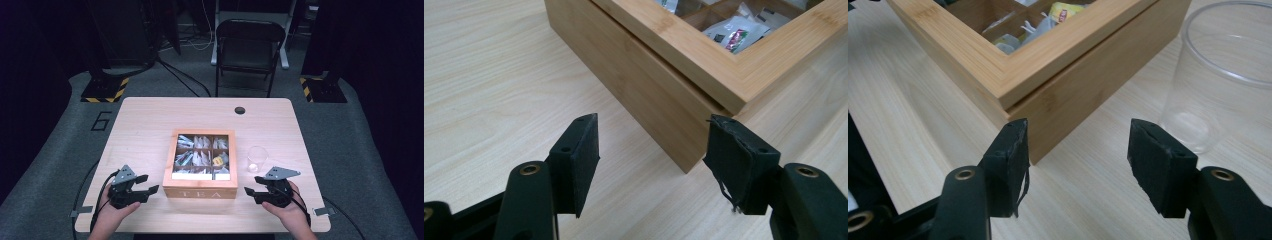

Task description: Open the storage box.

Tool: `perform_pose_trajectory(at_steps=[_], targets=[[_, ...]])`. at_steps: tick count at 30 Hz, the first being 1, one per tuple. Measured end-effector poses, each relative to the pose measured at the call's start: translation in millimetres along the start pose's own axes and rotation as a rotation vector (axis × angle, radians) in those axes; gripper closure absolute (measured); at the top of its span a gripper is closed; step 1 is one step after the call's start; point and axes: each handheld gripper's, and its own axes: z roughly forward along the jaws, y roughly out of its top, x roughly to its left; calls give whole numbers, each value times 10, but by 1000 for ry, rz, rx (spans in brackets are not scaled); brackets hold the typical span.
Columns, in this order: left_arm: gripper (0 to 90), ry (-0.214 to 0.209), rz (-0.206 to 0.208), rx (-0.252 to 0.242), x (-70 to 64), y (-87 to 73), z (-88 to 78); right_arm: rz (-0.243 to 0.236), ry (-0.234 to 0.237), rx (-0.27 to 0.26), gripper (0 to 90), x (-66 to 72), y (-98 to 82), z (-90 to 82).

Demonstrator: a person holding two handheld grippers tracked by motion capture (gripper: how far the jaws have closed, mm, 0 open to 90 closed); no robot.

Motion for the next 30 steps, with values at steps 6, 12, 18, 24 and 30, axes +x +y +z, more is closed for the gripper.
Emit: perform_pose_trajectory(at_steps=[6,12,18,24,30], targets=[[417,-30,8,8,-37,1,-31,-14,16,-11,440,73,36,-8],[440,-39,17,2,-68,11,-16,-16,50,-1,486,131,52,23],[458,-61,24,-8,-122,25,55,-27,56,1,493,165,66,79],[476,-81,46,10,-161,32,99,-38,60,7,493,203,92,118],[494,-82,56,15,-197,42,142,-38,67,12,495,232,81,167]])
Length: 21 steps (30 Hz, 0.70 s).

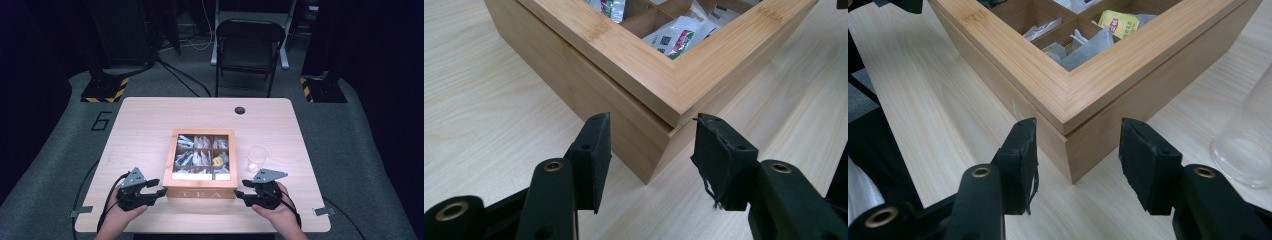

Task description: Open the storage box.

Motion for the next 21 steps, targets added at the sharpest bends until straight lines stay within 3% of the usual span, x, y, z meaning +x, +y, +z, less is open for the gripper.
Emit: perform_pose_trajectory(at_steps=[7,21], targets=[[519,4,18,15,-14,8,52,-14,-2,4,537,6,-8,55],[551,-12,2,12,-48,15,86,-9,7,9,614,24,-12,132]])
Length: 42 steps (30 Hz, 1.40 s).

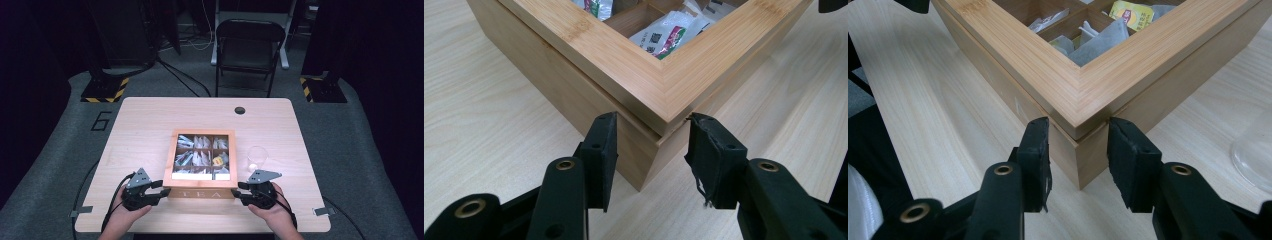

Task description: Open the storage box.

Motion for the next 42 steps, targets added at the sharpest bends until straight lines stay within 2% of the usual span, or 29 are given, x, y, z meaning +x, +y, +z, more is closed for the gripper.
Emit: perform_pose_trajectory(at_steps=[2,3,4,6,11,14,25,28,42], targets=[[551,2,-5,-1,-8,2,0,3,-4,3,614,2,0,-1],[556,10,5,-3,-7,6,-1,-6,-6,-4,615,0,3,5],[567,16,6,-18,-9,16,-6,-9,-8,-7,614,0,8,7],[565,15,17,-2,-15,31,-11,-3,-15,-2,612,7,15,6],[566,26,16,-16,-29,36,-6,-9,-14,-3,612,7,26,6],[566,29,35,-16,-44,65,-19,-12,-11,-3,611,17,44,-3],[565,22,29,-18,-38,102,-44,-7,-4,-15,610,9,79,-17],[564,23,16,-30,-46,124,-62,-2,-7,-19,609,12,103,-41],[563,24,23,-32,-31,219,-135,-8,-1,-17,607,-2,203,-119]])
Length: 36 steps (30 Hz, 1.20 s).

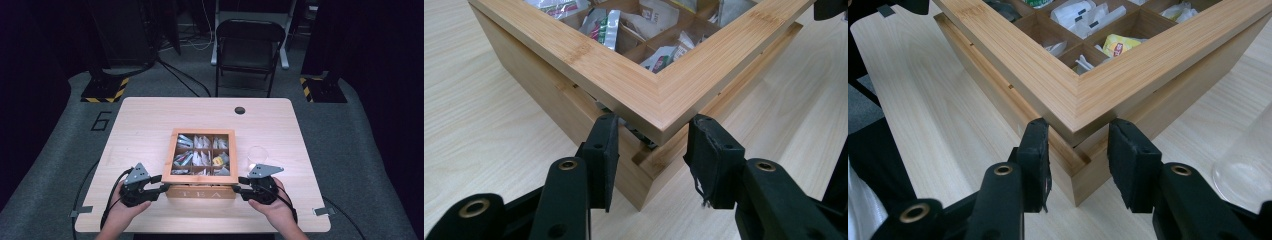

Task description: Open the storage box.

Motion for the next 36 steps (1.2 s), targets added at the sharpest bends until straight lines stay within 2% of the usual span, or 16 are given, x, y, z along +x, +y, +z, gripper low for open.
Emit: perform_pose_trajectory(at_steps=[14,18,29,31,36], targets=[[550,-1,0,-4,27,105,-60,1,0,-3,605,-18,100,-68],[539,11,13,-11,23,140,-86,-2,-4,-1,599,-26,147,-100],[535,11,28,-13,37,227,-130,-20,-8,-1,572,-34,237,-153],[534,23,44,-24,36,265,-146,-26,-10,-8,565,-38,273,-171],[534,22,50,-23,38,324,-176,-35,-16,-18,560,-41,328,-195]])
